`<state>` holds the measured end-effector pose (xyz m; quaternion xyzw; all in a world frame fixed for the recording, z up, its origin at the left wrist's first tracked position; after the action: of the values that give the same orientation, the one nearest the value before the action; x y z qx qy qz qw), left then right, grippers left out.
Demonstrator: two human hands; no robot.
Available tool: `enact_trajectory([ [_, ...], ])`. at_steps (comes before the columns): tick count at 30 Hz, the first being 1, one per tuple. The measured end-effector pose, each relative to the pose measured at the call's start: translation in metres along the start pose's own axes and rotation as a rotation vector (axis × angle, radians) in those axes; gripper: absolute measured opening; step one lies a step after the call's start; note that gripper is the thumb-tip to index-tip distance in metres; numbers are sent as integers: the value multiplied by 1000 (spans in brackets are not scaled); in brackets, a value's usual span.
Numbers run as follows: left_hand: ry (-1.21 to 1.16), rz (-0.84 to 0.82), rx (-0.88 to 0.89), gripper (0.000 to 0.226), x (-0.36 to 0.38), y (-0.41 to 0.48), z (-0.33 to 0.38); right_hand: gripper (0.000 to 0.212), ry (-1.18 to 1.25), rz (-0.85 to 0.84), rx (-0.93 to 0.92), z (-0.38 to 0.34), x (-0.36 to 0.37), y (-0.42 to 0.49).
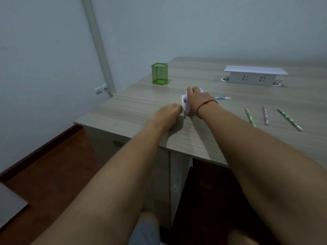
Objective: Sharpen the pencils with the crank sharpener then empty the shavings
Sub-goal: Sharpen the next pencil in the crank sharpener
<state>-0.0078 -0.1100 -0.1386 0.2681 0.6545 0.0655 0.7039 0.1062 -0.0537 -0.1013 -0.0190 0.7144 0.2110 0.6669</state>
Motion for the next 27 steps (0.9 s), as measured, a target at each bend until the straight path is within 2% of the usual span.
enact_trajectory([
  [6, -32, -172, -106, 25, 3, 24, -4, 76, 21, 37, -60, 6, 6, 2],
  [12, 59, -231, -103, 21, 8, 50, -17, 72, 45, 82, -69, 8, 11, 7],
  [18, 224, -103, 16, 23, -8, 76, -27, 84, 47, 47, 8, 6, 18, 12],
  [23, 137, 105, 161, 23, -36, 79, -34, 75, 19, 7, 52, 5, 7, 12],
  [27, 76, 194, 173, 22, -38, 57, -23, 74, 39, 35, 77, 2, 7, 8],
])
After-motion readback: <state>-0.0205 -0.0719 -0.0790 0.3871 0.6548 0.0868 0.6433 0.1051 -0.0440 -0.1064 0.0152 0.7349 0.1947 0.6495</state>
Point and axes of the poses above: each hand's wrist, its own y-axis towards the middle knuckle, its own x-axis out of the palm, z = x × y, the point moved 2 cm from there along y, towards the middle knuckle, and after that the axes turned 6 degrees about z, right-handed, at the moved point
